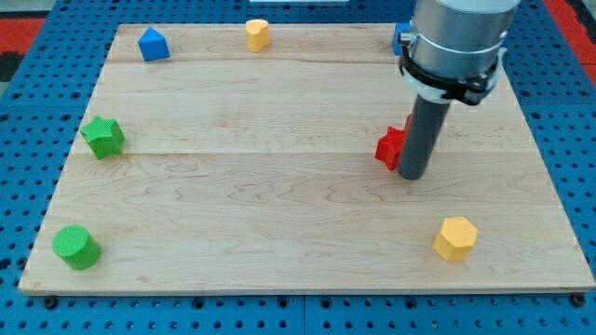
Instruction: Slide the yellow hexagon to the bottom side of the yellow heart
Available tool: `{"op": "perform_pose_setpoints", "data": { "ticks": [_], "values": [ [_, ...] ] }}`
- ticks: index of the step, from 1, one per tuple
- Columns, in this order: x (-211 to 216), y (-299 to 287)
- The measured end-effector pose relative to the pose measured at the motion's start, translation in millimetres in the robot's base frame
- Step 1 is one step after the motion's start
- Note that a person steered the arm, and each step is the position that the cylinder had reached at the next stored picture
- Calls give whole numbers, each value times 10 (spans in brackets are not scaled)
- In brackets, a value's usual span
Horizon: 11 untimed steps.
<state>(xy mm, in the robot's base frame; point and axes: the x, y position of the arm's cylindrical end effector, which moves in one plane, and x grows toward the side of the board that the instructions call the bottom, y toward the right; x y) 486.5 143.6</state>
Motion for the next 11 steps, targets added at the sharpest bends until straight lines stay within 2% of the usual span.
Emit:
{"op": "perform_pose_setpoints", "data": {
  "ticks": [1,2,3,4,5,6,7,8,9,10,11],
  "values": [
    [471,900],
    [789,332],
    [795,-435],
    [907,-126],
    [1302,209],
    [1307,-517],
    [989,-1396],
    [407,-1458],
    [167,-1791],
    [867,-1528],
    [1252,-2170]
  ]
}}
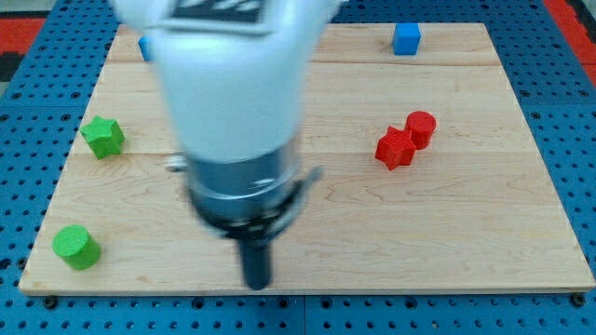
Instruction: Slide the yellow hexagon to the bottom side of the yellow heart
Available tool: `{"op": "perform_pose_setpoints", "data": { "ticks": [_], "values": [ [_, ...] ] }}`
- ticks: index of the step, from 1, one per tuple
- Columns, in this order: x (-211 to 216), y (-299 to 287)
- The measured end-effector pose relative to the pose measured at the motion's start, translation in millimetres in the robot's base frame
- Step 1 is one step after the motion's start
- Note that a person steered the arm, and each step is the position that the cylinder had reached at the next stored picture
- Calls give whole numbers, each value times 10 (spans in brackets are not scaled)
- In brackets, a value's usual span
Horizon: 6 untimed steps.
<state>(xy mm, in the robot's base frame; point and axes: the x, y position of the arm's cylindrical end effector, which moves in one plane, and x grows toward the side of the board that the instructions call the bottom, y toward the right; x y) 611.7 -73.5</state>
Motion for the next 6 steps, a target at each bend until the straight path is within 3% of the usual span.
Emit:
{"op": "perform_pose_setpoints", "data": {
  "ticks": [1,2,3,4,5,6],
  "values": [
    [-427,-548],
    [-708,-320],
    [-391,-121],
    [-741,27],
    [-1478,46],
    [-1280,-38]
  ]
}}
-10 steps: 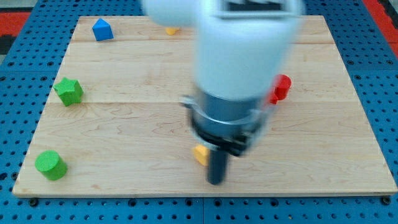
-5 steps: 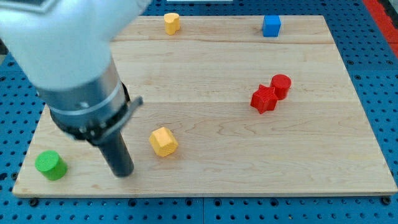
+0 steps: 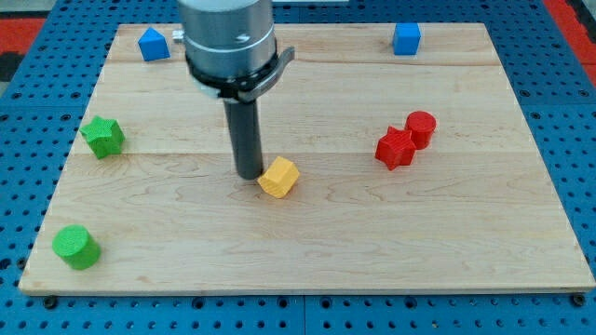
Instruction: Slide the yellow hexagon to the bottom side of the yellow heart
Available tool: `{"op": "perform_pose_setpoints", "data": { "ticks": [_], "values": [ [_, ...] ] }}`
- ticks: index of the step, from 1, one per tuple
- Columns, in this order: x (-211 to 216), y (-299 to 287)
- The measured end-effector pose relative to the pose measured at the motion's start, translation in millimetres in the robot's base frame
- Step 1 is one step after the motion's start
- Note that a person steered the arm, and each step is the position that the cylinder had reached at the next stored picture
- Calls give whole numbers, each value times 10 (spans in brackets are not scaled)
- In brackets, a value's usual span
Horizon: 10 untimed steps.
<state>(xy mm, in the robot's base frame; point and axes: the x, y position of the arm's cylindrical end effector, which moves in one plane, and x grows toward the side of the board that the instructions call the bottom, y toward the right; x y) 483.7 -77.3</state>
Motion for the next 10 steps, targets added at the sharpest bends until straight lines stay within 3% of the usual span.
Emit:
{"op": "perform_pose_setpoints", "data": {
  "ticks": [1,2,3,4,5,6,9,10],
  "values": [
    [338,322],
    [204,976],
    [-307,742],
    [-346,300],
    [230,1101],
    [602,495],
    [-1092,-327],
    [-578,-409]
  ]
}}
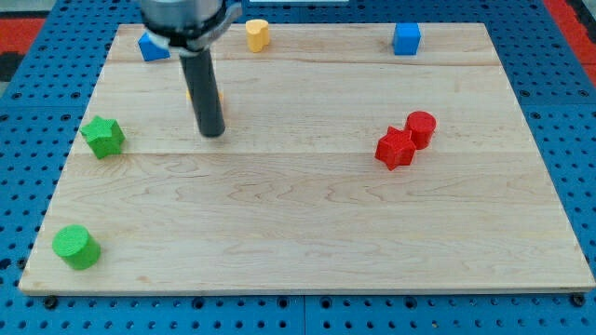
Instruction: Slide the yellow hexagon to the bottom side of the yellow heart
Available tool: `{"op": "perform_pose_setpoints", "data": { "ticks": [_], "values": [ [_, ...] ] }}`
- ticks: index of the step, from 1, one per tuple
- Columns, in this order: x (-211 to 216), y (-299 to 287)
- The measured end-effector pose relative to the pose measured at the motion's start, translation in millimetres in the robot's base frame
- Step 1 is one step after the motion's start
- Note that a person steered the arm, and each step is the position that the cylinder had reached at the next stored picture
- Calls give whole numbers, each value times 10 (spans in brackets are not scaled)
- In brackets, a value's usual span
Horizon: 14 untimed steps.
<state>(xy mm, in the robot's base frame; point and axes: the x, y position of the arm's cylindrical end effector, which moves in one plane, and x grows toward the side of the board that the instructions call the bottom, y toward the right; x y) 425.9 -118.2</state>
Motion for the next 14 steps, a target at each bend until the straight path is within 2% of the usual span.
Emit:
{"op": "perform_pose_setpoints", "data": {
  "ticks": [1,2,3,4,5,6,7,8,11,12,13,14],
  "values": [
    [-347,-651],
    [-499,-132],
    [-790,154],
    [-771,12],
    [-929,-528],
    [-1181,-256],
    [-1111,112],
    [-1111,107],
    [-1177,938],
    [-1619,693],
    [-1263,639],
    [-1096,-60]
  ]
}}
